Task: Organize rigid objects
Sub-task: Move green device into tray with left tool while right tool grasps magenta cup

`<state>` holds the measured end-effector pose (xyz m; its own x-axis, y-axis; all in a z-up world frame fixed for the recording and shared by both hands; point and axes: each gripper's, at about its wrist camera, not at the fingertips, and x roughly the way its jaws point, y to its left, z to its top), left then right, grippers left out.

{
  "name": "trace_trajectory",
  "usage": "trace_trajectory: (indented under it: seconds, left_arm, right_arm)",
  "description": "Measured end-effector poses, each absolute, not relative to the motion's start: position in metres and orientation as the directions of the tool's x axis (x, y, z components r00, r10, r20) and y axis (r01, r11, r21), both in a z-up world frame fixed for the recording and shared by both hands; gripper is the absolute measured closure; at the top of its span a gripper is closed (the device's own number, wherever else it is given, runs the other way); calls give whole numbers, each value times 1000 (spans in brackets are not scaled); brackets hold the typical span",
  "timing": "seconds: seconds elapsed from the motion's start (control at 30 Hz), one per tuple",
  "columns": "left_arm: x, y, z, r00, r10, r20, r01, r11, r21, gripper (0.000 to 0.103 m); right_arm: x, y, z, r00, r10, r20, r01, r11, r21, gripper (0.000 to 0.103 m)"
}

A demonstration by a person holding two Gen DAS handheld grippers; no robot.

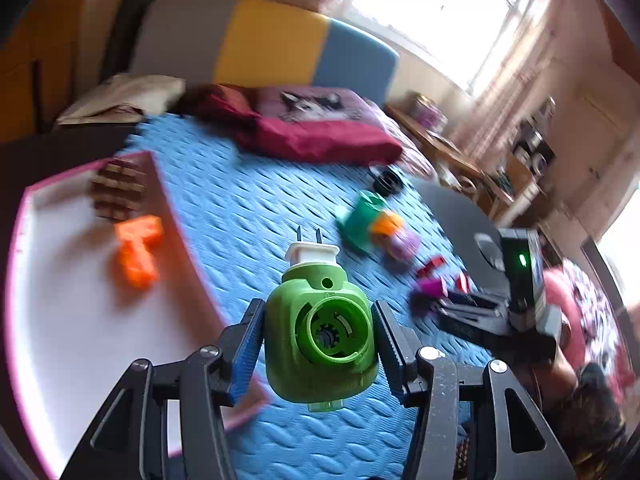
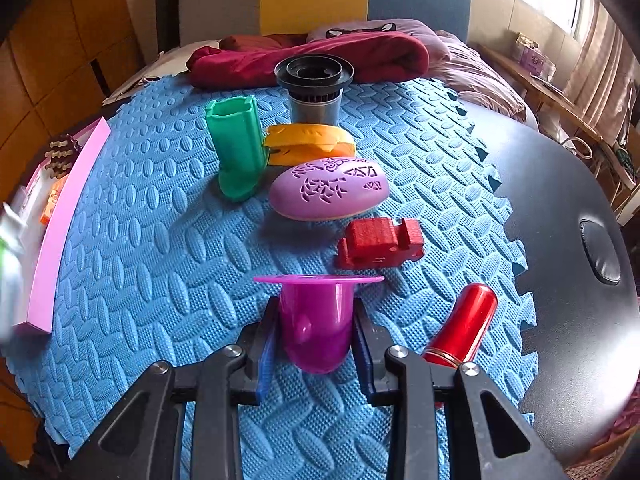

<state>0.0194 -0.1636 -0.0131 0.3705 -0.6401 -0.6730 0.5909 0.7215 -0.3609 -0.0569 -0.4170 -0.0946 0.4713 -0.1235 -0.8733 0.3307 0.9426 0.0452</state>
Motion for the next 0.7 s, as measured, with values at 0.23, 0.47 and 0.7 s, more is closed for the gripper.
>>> trace_trajectory:
  seconds: [0.23,0.47,0.7]
  left_arm:
    - [103,-84,-24,502,-466,-728,343,881,-327,49]
    - [169,-67,-53,521,-348,-780,235,936,-261,49]
    - [202,-68,-76,503,-287,-815,180,957,-226,50]
  right_arm:
    - [-56,-416,-94,476,-119,-871,322,946,47,71]
    - [-55,-414,-95,482,-110,-869,305,951,49,71]
    - [-55,-414,-95,483,-109,-869,303,952,48,71]
